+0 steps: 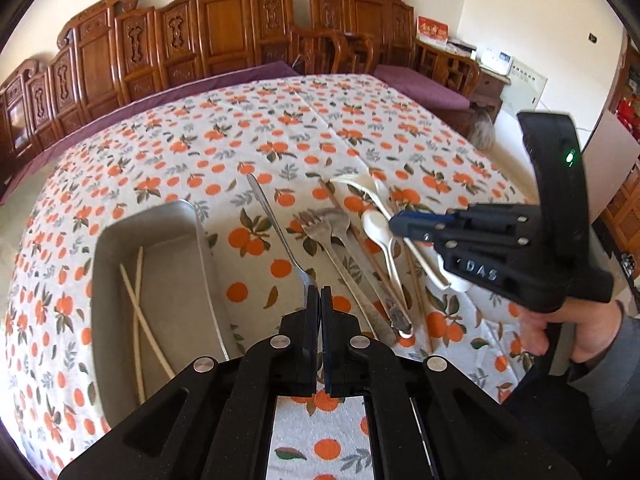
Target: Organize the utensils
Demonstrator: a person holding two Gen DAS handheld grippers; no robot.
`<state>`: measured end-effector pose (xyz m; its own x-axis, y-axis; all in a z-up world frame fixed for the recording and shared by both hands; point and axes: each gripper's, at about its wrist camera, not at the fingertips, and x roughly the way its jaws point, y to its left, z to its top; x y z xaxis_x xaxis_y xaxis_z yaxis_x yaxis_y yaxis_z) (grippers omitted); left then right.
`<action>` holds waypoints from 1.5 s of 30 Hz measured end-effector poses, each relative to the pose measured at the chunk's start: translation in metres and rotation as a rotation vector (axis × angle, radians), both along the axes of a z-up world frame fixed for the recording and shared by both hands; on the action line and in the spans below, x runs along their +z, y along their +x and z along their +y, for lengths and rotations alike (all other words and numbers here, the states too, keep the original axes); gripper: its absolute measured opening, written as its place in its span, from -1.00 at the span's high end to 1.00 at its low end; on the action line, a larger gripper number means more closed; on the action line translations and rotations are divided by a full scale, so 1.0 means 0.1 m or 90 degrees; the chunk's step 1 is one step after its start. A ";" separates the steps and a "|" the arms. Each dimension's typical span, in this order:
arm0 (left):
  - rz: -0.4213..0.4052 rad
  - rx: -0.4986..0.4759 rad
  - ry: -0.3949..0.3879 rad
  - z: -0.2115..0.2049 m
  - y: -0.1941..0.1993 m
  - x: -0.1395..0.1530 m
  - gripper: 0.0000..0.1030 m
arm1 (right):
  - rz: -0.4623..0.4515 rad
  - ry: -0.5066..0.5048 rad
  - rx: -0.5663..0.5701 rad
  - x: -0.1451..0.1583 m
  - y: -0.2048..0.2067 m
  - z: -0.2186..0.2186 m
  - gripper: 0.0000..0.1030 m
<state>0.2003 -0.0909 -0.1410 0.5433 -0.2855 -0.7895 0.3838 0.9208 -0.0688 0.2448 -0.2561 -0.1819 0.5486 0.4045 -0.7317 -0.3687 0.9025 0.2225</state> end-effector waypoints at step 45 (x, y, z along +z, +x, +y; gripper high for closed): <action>0.053 0.090 0.004 0.98 0.14 -0.60 0.98 | 0.026 -0.018 0.071 -0.14 -0.15 0.60 0.82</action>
<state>0.2147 0.0071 -0.2012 0.5110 -0.2055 -0.8346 0.2432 0.9659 -0.0889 0.2303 -0.1965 -0.1955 0.4714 0.4403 -0.7641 -0.4580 0.8627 0.2145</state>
